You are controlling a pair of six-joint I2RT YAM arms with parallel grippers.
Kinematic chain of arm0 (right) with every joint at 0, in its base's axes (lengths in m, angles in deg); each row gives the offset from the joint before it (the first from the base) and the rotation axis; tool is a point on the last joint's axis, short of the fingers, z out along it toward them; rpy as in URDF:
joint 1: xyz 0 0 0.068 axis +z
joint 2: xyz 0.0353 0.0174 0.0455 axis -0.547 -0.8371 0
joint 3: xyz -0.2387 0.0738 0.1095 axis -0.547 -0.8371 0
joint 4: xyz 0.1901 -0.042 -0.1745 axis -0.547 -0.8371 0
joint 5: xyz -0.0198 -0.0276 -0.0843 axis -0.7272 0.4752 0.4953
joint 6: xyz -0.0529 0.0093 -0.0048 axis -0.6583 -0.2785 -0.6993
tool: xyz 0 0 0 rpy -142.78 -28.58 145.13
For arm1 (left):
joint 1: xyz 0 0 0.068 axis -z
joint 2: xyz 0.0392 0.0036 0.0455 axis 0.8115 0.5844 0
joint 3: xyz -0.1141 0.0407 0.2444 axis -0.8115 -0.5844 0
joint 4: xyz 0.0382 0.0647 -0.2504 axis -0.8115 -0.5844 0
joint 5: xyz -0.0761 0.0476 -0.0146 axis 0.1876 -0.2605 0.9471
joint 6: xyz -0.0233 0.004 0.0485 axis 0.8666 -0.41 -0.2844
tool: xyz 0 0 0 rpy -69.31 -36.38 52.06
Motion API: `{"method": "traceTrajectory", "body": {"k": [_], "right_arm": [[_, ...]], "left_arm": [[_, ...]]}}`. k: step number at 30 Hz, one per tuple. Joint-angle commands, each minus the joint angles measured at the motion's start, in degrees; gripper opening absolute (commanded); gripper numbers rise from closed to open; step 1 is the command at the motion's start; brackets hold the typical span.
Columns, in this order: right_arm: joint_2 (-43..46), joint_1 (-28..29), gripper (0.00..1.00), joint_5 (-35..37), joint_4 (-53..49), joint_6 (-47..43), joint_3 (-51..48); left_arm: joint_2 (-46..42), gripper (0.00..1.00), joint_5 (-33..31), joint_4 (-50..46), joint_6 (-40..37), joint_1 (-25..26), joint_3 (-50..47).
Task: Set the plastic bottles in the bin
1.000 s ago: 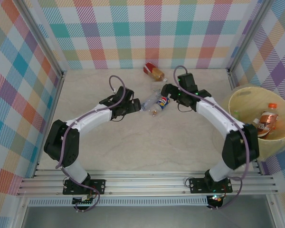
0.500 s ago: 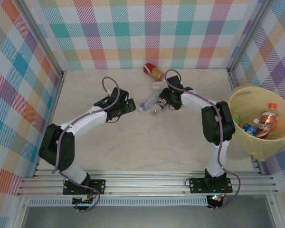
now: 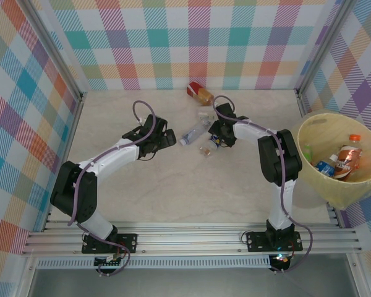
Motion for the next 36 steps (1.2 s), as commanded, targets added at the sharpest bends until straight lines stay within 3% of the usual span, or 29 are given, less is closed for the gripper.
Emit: {"method": "traceTrajectory", "body": {"k": [1,8,14,18,24,31,36], "right_arm": [[-1.25,-0.17,0.76,-1.07,-0.03,-0.83,1.47],[-1.55,-0.16,0.68,-2.83,2.74,-0.70,0.47],[4.81,-0.22,0.52,0.02,7.00,-5.94,-3.16],[11.97,-0.17,0.46,2.83,9.80,-10.26,-6.74],[24.67,-0.28,0.45,5.17,13.49,-21.08,-11.22],[38.46,-0.53,0.43,6.12,9.77,-37.38,-9.36],[48.59,-3.53,0.41,6.19,4.76,-43.17,-7.45]], "left_arm": [[-0.98,1.00,-0.70,-1.24,0.91,-0.63,-0.79],[-1.70,1.00,-0.08,-0.90,0.57,-0.64,-0.94],[-3.06,1.00,2.73,2.87,-0.44,-0.65,-1.79],[-3.75,1.00,4.73,4.66,-0.51,-0.70,-2.55],[-5.17,1.00,7.69,9.53,-0.52,-0.65,-4.51],[-5.34,1.00,8.69,10.33,0.18,-0.66,-4.98],[-5.09,1.00,10.05,11.74,0.97,-0.67,-5.33]]}}
